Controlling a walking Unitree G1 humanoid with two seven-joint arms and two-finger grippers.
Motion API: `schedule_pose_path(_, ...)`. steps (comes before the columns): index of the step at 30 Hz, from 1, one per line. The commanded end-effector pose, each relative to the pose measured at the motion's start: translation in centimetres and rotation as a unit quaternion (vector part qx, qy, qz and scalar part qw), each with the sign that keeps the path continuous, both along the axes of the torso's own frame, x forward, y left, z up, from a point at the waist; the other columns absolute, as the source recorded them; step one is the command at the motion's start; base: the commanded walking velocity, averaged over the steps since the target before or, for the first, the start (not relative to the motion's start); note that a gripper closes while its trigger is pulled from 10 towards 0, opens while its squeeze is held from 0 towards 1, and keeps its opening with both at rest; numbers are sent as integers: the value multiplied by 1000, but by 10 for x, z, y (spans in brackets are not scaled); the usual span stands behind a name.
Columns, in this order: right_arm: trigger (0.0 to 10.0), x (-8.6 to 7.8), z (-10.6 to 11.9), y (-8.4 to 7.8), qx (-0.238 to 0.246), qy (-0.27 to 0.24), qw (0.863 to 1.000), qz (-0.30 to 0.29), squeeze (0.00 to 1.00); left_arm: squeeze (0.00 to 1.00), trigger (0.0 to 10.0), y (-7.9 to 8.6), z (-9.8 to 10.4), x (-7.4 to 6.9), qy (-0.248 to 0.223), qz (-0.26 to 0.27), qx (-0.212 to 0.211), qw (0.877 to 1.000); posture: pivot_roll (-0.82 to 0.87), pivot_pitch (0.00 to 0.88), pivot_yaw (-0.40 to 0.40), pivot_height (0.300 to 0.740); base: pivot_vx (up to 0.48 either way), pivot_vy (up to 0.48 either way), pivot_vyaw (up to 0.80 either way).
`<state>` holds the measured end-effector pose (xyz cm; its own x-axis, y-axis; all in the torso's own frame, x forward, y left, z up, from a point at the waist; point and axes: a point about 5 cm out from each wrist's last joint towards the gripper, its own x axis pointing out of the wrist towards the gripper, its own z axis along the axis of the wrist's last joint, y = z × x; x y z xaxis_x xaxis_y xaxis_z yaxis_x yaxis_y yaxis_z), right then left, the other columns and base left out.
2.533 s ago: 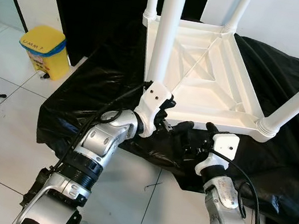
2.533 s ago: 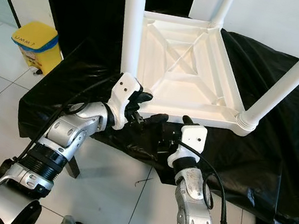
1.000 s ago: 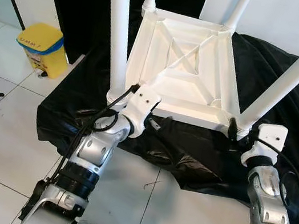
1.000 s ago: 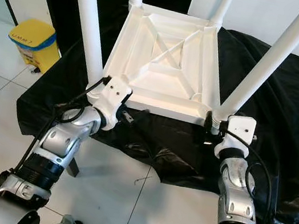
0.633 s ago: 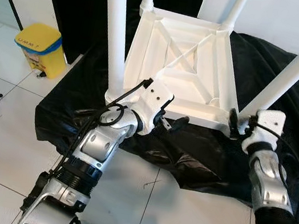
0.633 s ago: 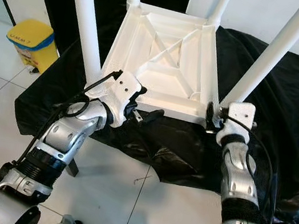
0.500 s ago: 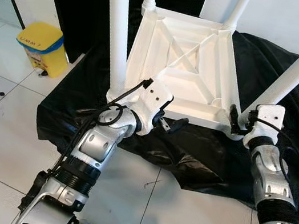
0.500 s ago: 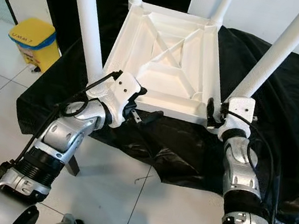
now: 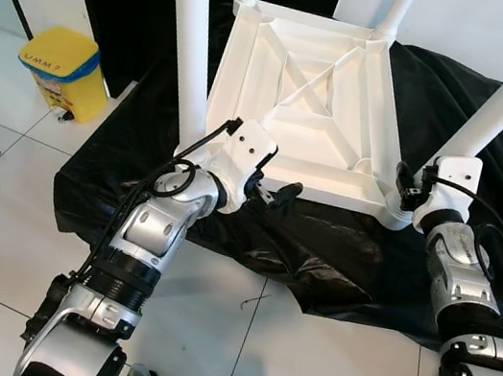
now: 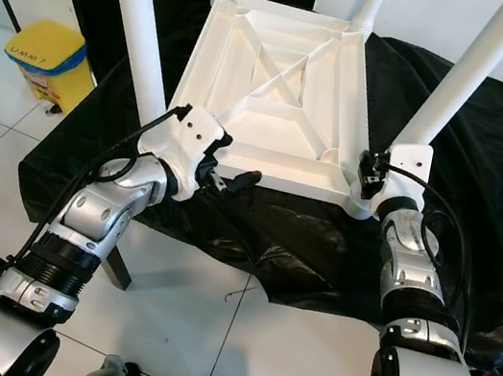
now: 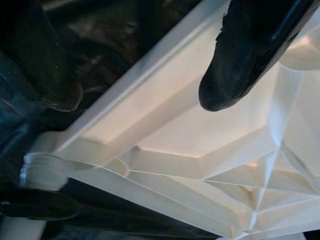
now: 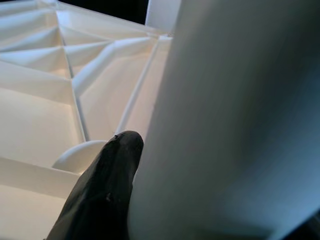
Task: Building children table
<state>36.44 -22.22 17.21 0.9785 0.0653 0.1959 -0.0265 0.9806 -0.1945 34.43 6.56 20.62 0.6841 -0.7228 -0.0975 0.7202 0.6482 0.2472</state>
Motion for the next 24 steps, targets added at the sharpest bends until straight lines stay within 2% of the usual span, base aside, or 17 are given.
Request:
schedule_pose_path(1, 0, -6, -12, 6, -13, 17, 1000, 18, 0, 0, 10000, 2, -2, 2, 6, 1, 6, 1000, 19, 161, -88, 740, 0, 0, 0)
schedule_pose_path(6, 0, -19, -18, 16, 2, 5, 1000, 19, 0, 0, 10000, 4, -1, 6, 6, 8, 5, 1000, 4, 148, -85, 740, 0, 0, 0)
schedule_pose_path(8, 0, -19, -18, 16, 2, 5, 1000, 19, 0, 0, 10000, 4, -1, 6, 6, 8, 5, 1000, 4, 148, -85, 740, 0, 0, 0)
schedule_pose_path(9, 2706, -22, -19, 17, 6, 1, 1000, 16, 0, 0, 10000, 4, 0, 7, 6, 8, 4, 1000, 4, 148, -85, 740, 0, 0, 0)
schedule_pose_path(10, 3333, -24, -20, 18, 12, -2, 1000, 10, 0, 0, 10000, 4, 0, 8, 7, 8, 4, 1000, -8, 136, -81, 740, 0, 0, 0)
schedule_pose_path(12, 3333, -24, -20, 18, 12, -2, 1000, 10, 0, 0, 10000, 4, 0, 8, 7, 8, 4, 1000, -8, 136, -81, 740, 0, 0, 0)
schedule_pose_path(13, 10000, -26, -21, 17, 19, -3, 1000, 3, 0, 0, 10000, 4, -1, 8, 7, 8, 6, 1000, -9, 135, -80, 740, 0, 0, 0)
schedule_pose_path(15, 10000, -27, -22, 17, 21, -3, 1000, -1, 0, 0, 10000, 4, -1, 9, 8, 9, 5, 1000, -15, 128, -75, 740, 0, 0, 0)
schedule_pose_path(16, 4588, -28, -23, 17, 24, -3, 1000, -1, 0, 0, 10000, 5, -2, 10, 8, 9, 8, 1000, -18, 127, -74, 740, 0, 0, 0)
schedule_pose_path(17, 4588, -28, -23, 17, 24, -3, 1000, -1, 0, 0, 10000, 5, -2, 10, 8, 9, 8, 1000, -18, 127, -74, 740, 0, 0, 0)
schedule_pose_path(18, 0, -30, -22, 18, 25, -4, 1000, 0, 0, 0, 10000, 7, -2, 11, 7, 11, 11, 1000, -17, 126, -77, 740, 0, 0, 0)
schedule_pose_path(23, 0, -37, -18, 23, 32, -9, 999, 8, 0, 0, 10000, 10, -1, 13, 4, 14, 15, 1000, -17, 124, -84, 740, 0, 0, 0)
schedule_pose_path(24, 3569, -39, -17, 24, 33, -10, 999, 7, 0, 0, 10000, 11, -1, 14, 3, 17, 16, 1000, -18, 126, -84, 740, 0, 0, 0)
